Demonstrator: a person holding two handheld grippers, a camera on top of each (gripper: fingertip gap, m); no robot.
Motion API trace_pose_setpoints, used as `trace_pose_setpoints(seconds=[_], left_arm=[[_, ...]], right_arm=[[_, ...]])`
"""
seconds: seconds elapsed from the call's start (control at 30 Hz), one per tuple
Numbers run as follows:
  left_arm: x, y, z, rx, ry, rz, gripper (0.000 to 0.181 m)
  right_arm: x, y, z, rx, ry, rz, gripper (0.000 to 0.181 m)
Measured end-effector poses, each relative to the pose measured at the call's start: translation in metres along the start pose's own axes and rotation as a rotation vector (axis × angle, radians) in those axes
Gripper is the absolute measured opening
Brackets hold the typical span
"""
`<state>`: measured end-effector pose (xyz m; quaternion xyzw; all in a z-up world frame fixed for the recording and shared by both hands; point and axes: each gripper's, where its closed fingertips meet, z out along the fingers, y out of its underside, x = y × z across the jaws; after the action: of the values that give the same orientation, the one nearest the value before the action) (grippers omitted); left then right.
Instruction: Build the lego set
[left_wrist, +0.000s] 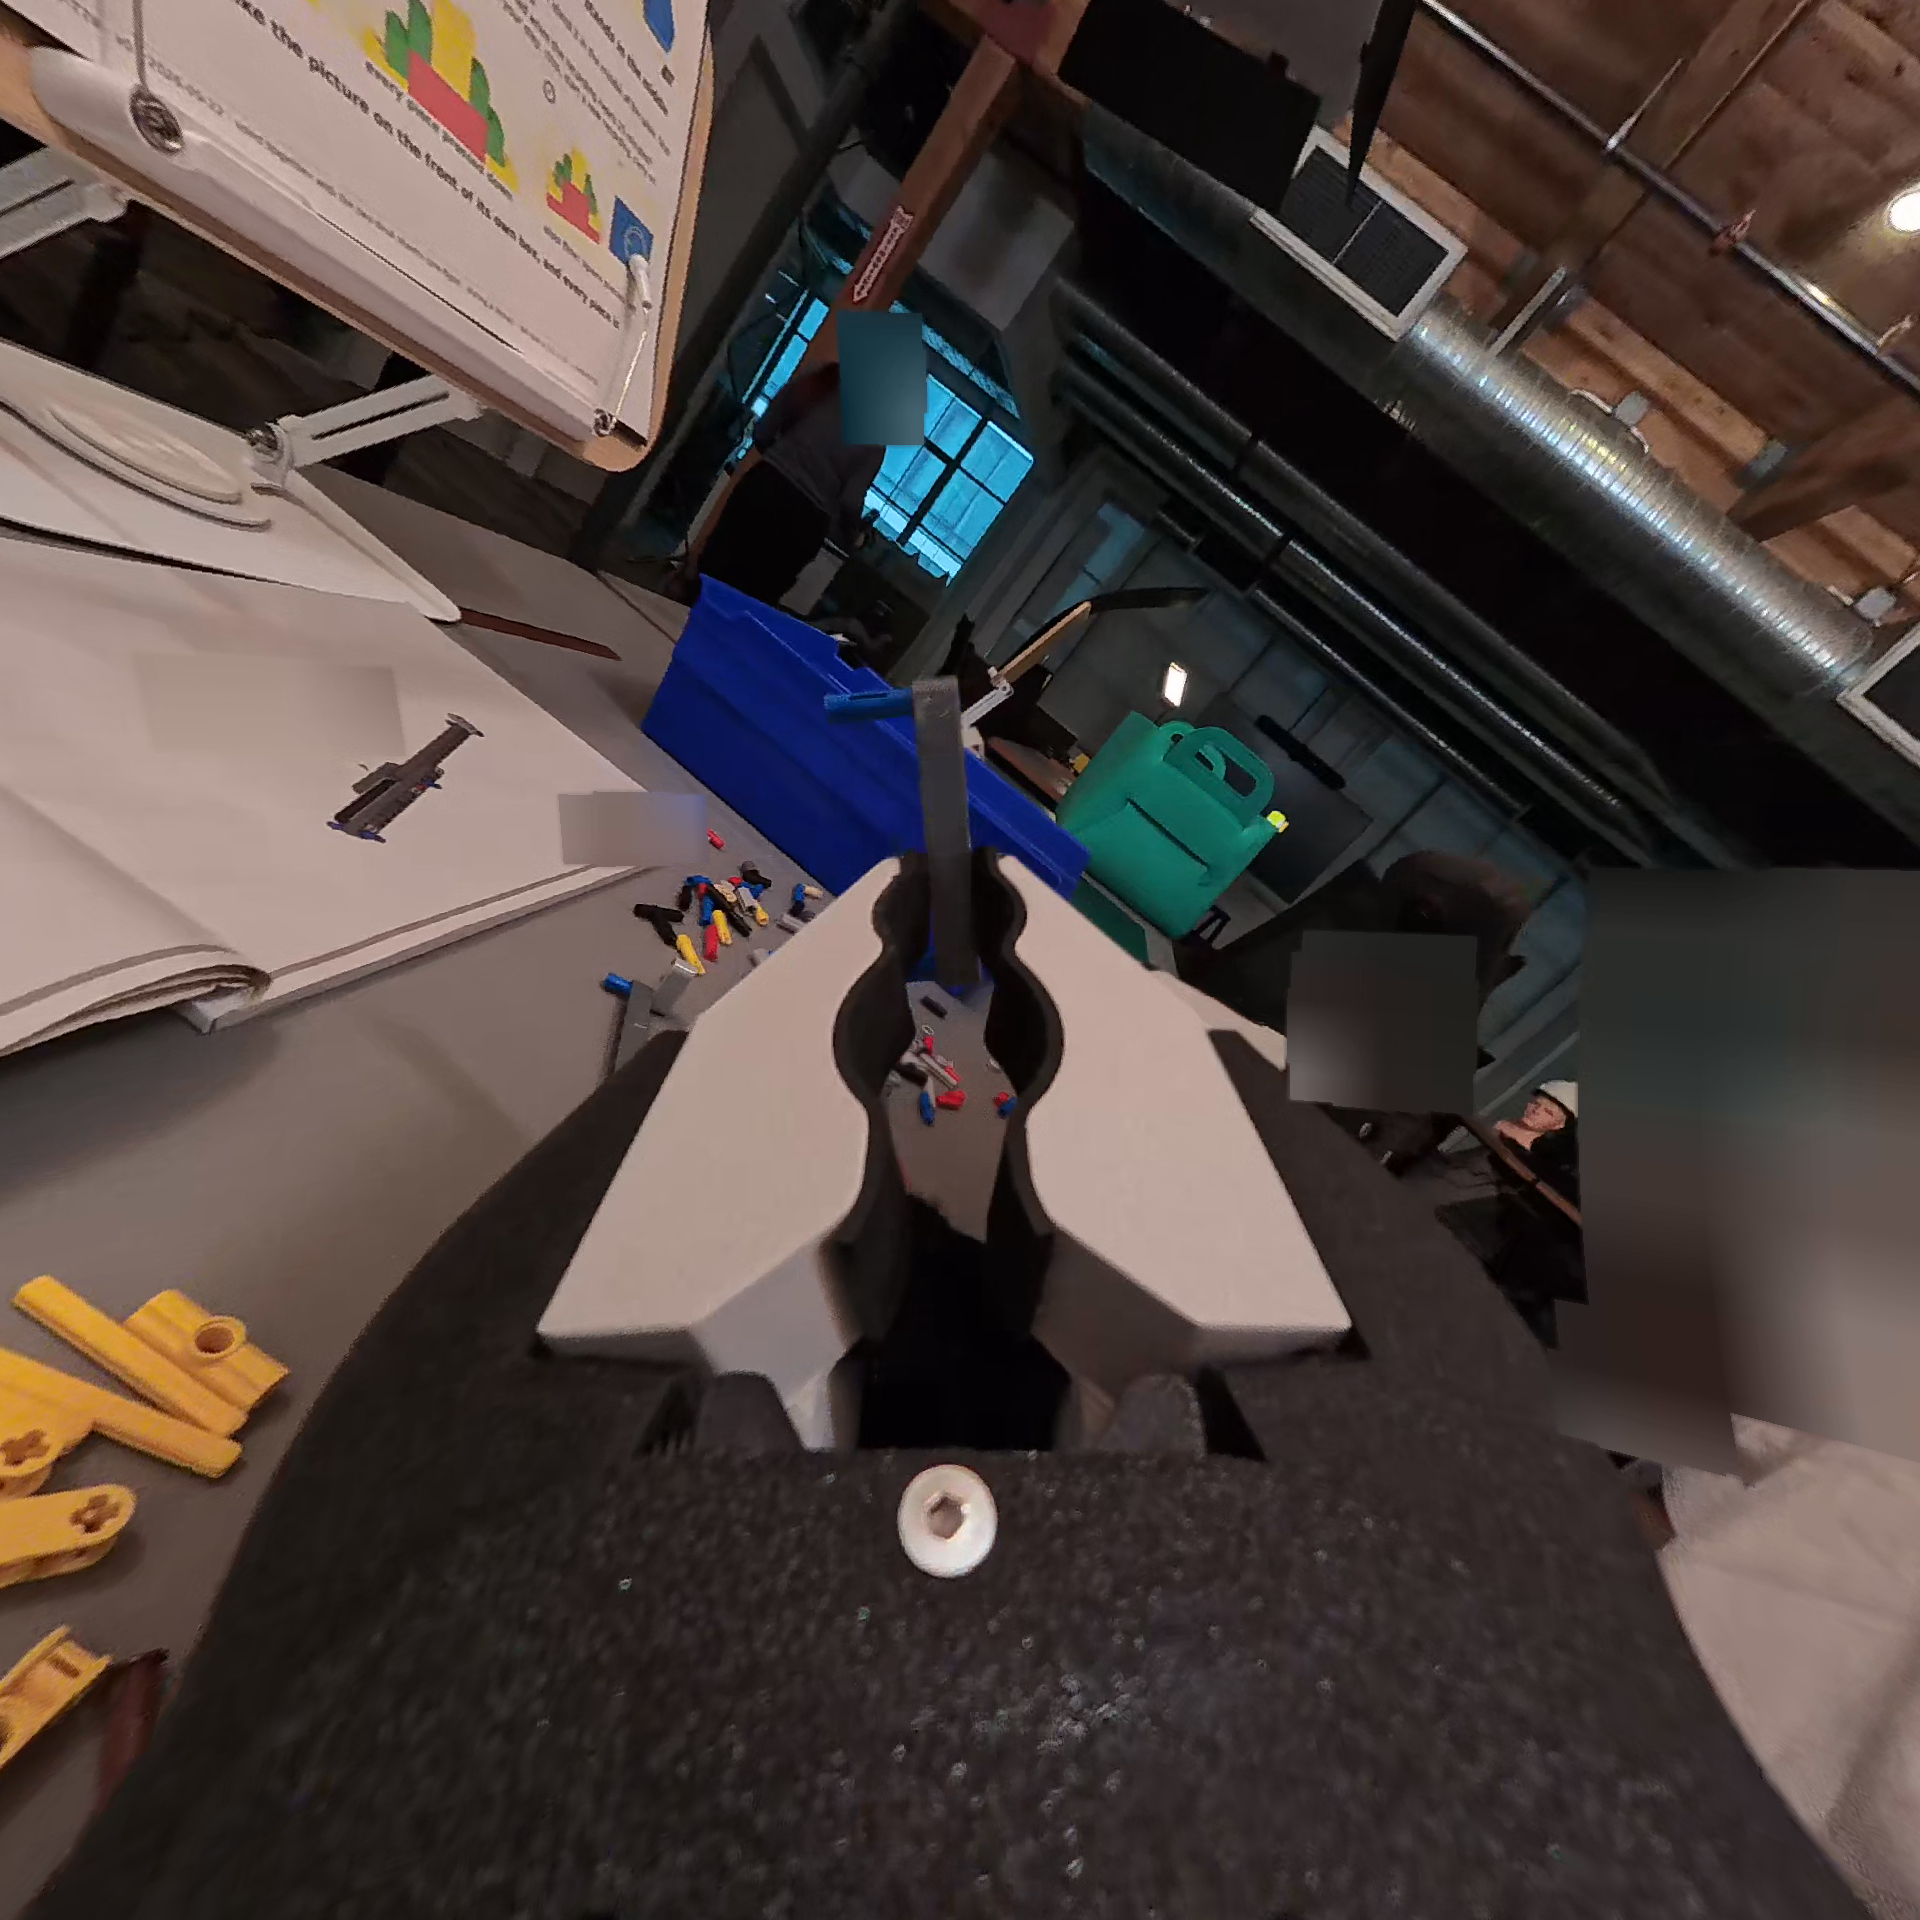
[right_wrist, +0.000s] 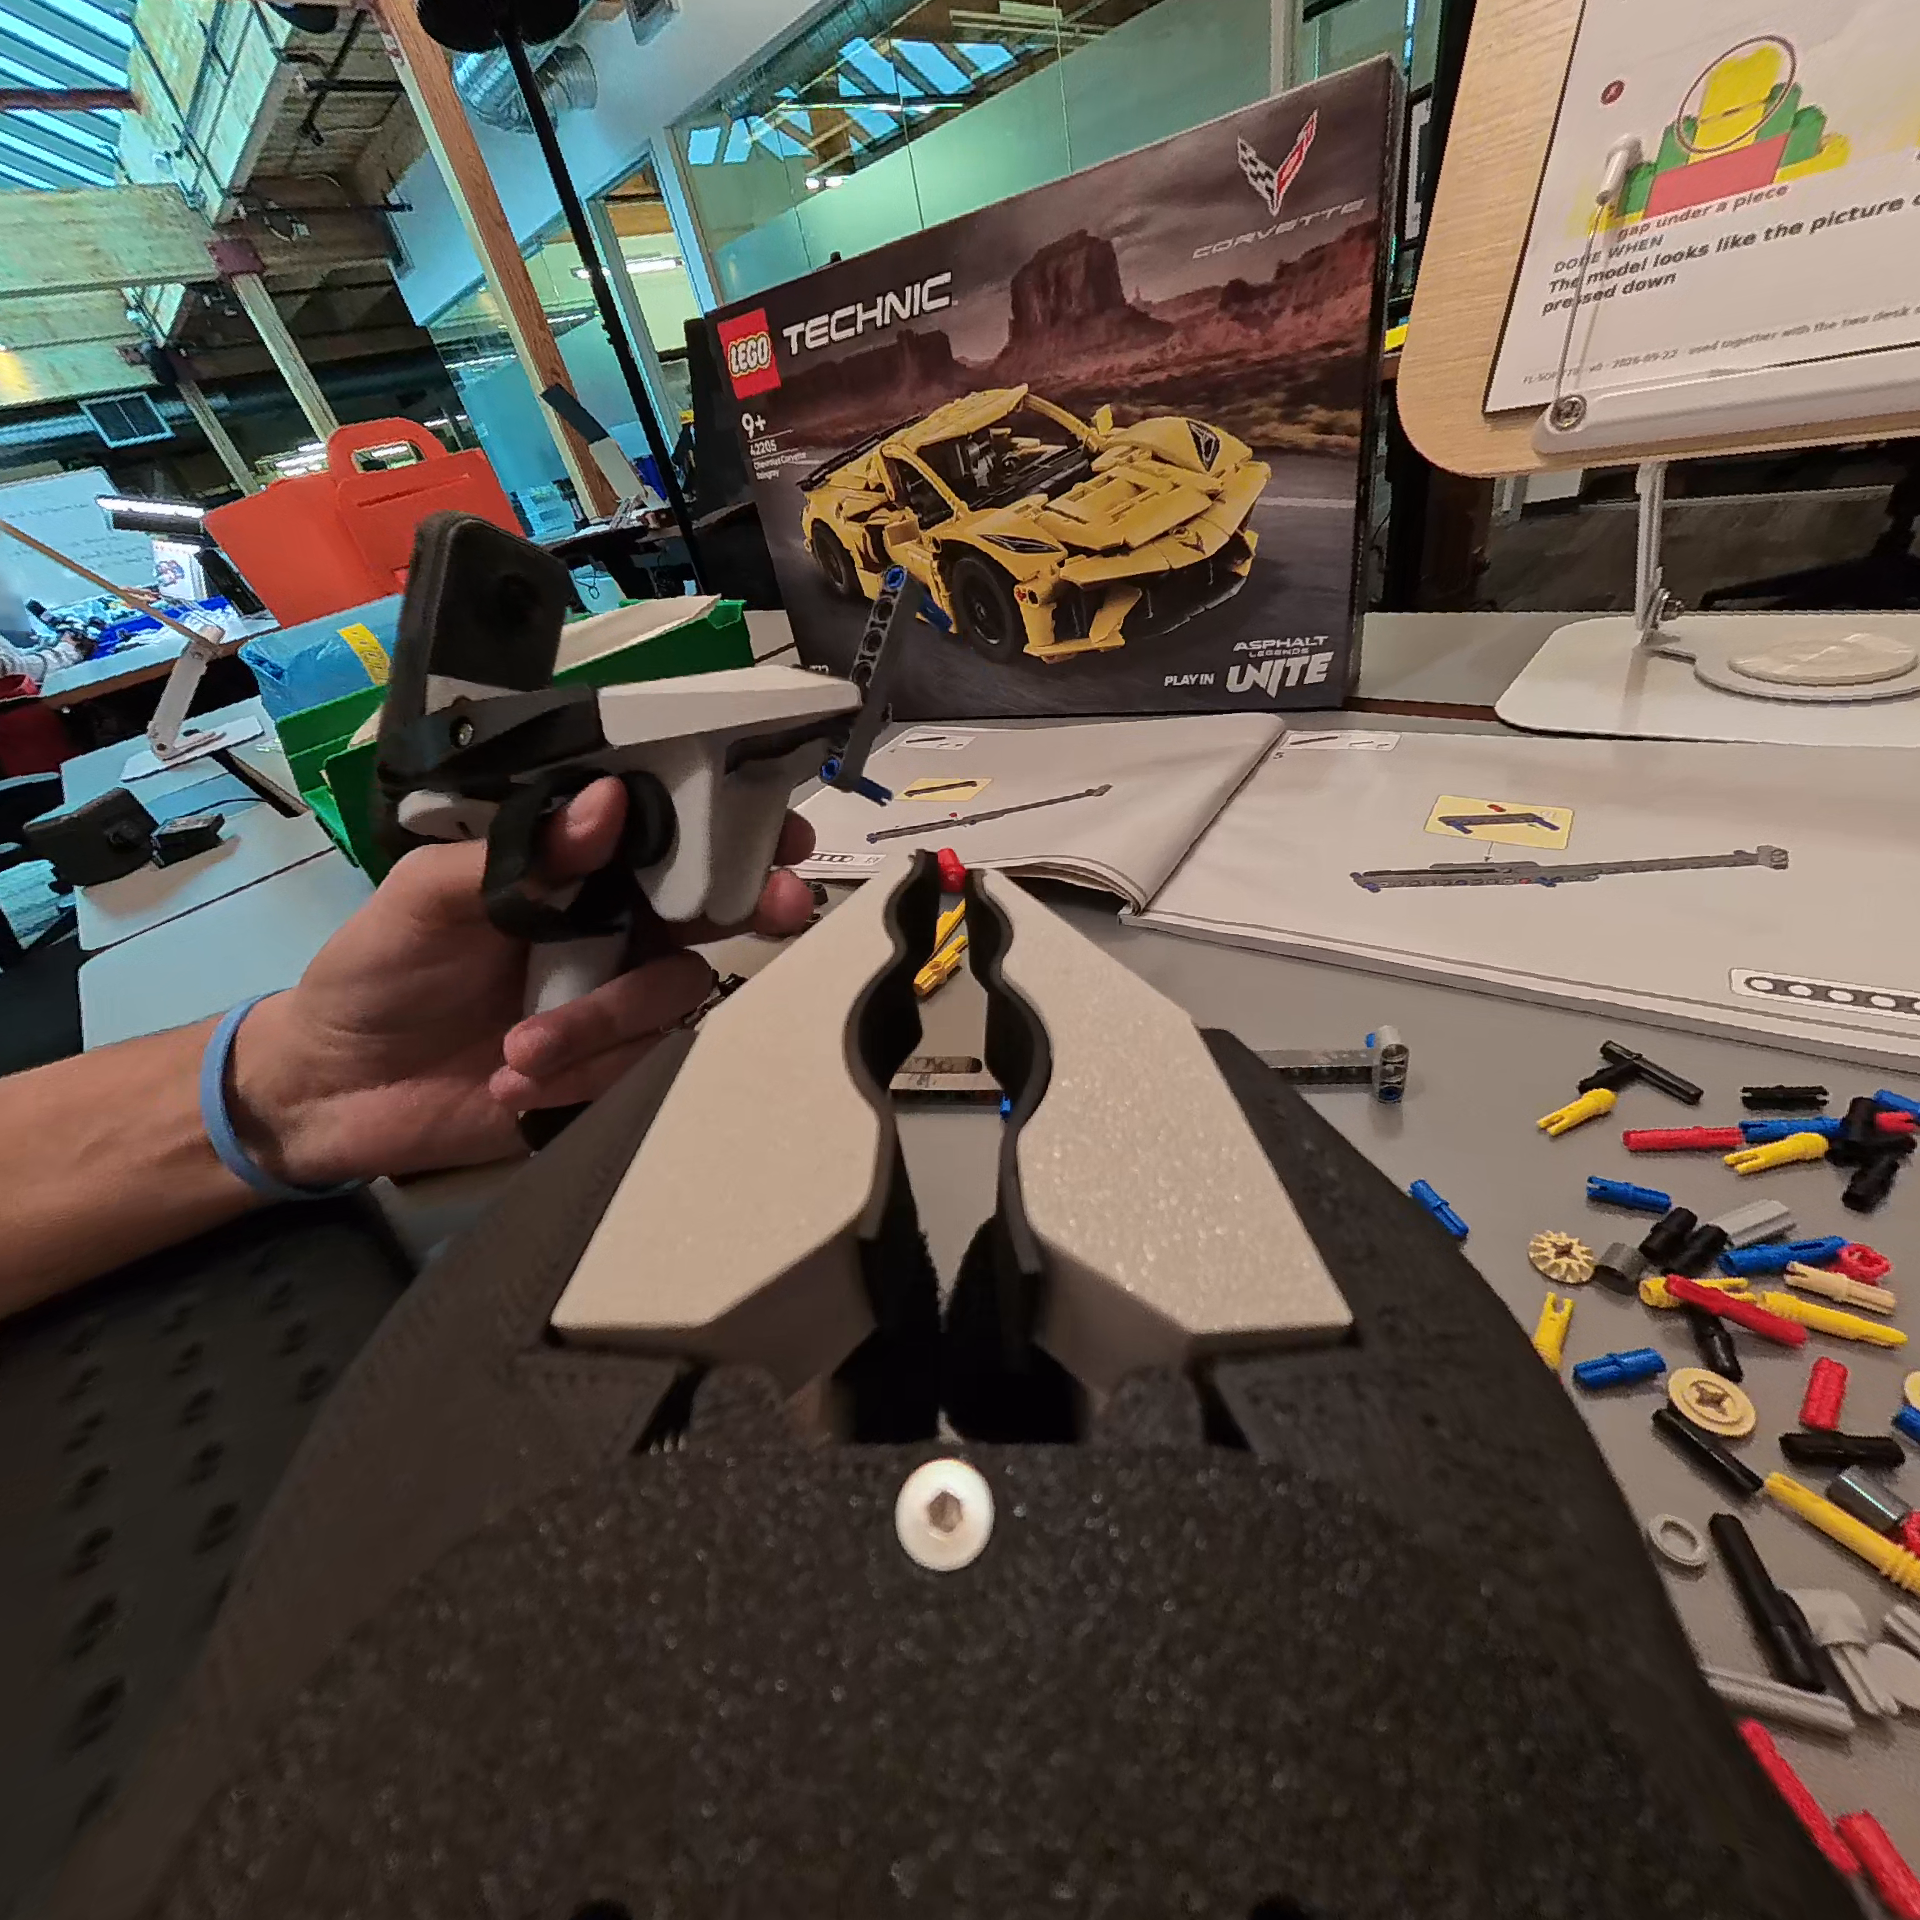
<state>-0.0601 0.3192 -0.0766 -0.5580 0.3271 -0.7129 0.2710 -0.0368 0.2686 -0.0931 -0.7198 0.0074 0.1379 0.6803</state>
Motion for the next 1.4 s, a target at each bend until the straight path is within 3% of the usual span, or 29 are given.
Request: trace_pose_setpoints(seconds=[0.33,1.4], left_arm=[[0.008,0.006,0.004,-0.033,-0.03,0.151,0.006],[0.013,0.016,0.007,-0.087,-0.033,0.21,0.006]], right_arm=[[0.0,0.0,0.0,0.001,0.002,-0.003,0.004],[-0.003,0.002,0.001,-0.009,-0.002,-0.02,0.004]])
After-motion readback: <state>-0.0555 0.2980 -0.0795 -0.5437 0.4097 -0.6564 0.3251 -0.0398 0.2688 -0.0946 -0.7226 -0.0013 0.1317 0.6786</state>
